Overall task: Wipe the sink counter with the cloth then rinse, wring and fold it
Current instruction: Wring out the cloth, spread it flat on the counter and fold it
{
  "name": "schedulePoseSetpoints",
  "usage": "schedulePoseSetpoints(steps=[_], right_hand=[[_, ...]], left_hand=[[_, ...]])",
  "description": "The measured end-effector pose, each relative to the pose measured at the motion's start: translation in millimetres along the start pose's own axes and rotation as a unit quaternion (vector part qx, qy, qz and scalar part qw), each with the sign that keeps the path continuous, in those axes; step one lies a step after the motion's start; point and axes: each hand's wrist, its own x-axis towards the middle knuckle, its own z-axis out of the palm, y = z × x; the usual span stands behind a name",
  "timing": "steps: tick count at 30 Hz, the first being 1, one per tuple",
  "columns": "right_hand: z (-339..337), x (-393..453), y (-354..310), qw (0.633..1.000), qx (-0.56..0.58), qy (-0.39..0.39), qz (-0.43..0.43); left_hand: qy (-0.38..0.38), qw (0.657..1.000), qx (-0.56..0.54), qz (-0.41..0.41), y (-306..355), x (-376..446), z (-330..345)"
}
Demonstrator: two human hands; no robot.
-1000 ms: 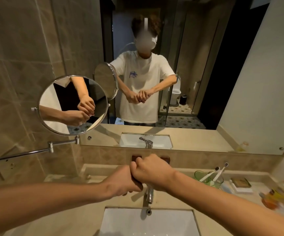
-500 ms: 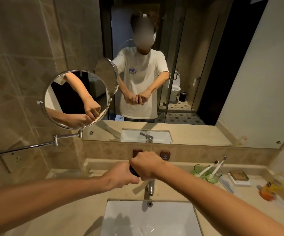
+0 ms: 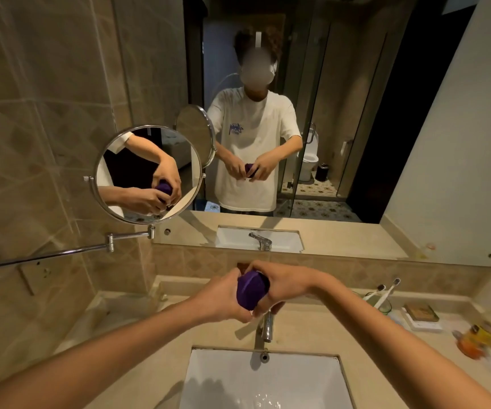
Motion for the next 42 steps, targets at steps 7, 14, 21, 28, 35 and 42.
schedulePoseSetpoints(steps=[7,14,21,28,35,42], right_hand=[[2,-16,9,0.970,0.218,0.094,-0.058],[10,-22,24,0.935,0.261,0.214,-0.111],[16,-30,32,0.923,0.236,0.259,-0.156],[34,-26,39,0.942,0.068,0.298,-0.139],[29,-25,29,0.897,-0.047,0.411,-0.155],[17,-26,13,0.873,0.064,0.451,-0.173]], left_hand=[[-0.043,0.969,-0.242,-0.001,4,-4,-16],[-0.056,0.943,-0.327,0.024,8,-13,-29],[0.066,0.920,-0.381,0.063,4,-16,-23],[0.123,0.872,-0.467,0.076,11,-20,-21],[0.078,0.880,-0.465,0.066,12,-22,-23],[0.067,0.962,-0.263,0.019,11,-22,-23]])
